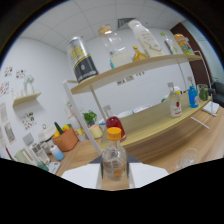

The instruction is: Make me a cup of Mount Fuji.

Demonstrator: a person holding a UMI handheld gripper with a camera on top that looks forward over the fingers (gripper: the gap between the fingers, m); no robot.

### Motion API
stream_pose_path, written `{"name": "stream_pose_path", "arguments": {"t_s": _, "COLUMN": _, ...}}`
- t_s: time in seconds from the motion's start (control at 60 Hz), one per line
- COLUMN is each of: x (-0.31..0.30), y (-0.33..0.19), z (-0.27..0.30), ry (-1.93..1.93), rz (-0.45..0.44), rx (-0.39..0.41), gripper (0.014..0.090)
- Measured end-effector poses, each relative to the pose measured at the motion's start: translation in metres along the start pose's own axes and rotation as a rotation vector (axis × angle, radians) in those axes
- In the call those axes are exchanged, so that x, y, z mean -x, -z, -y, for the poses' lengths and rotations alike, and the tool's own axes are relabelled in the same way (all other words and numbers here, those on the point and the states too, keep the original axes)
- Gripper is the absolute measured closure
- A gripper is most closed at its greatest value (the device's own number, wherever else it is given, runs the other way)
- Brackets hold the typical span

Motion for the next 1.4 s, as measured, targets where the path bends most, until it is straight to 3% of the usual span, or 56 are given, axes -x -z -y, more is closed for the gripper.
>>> {"name": "stream_pose_path", "arguments": {"t_s": 0.25, "x": -0.01, "y": -0.035, "z": -0.106, "ry": 0.242, "rz": -0.116, "rx": 0.181, "gripper": 0.0695}}
{"name": "stream_pose_path", "arguments": {"t_s": 0.533, "x": -0.018, "y": -0.05, "z": -0.152, "ry": 0.31, "rz": -0.168, "rx": 0.288, "gripper": 0.0693}}
{"name": "stream_pose_path", "arguments": {"t_s": 0.617, "x": -0.022, "y": -0.05, "z": -0.165, "ry": 0.307, "rz": -0.193, "rx": 0.356, "gripper": 0.0691}}
{"name": "stream_pose_path", "arguments": {"t_s": 0.933, "x": -0.021, "y": -0.044, "z": -0.171, "ry": 0.308, "rz": -0.176, "rx": 0.376, "gripper": 0.0669}}
{"name": "stream_pose_path", "arguments": {"t_s": 1.05, "x": -0.018, "y": -0.033, "z": -0.174, "ry": 0.307, "rz": -0.161, "rx": 0.392, "gripper": 0.0516}}
{"name": "stream_pose_path", "arguments": {"t_s": 1.133, "x": -0.011, "y": -0.024, "z": -0.169, "ry": 0.308, "rz": -0.132, "rx": 0.385, "gripper": 0.0253}}
{"name": "stream_pose_path", "arguments": {"t_s": 1.167, "x": -0.008, "y": -0.019, "z": -0.165, "ry": 0.308, "rz": -0.119, "rx": 0.383, "gripper": 0.0183}}
{"name": "stream_pose_path", "arguments": {"t_s": 1.4, "x": 0.001, "y": 0.035, "z": -0.095, "ry": 0.336, "rz": -0.04, "rx": 0.272, "gripper": 0.0185}}
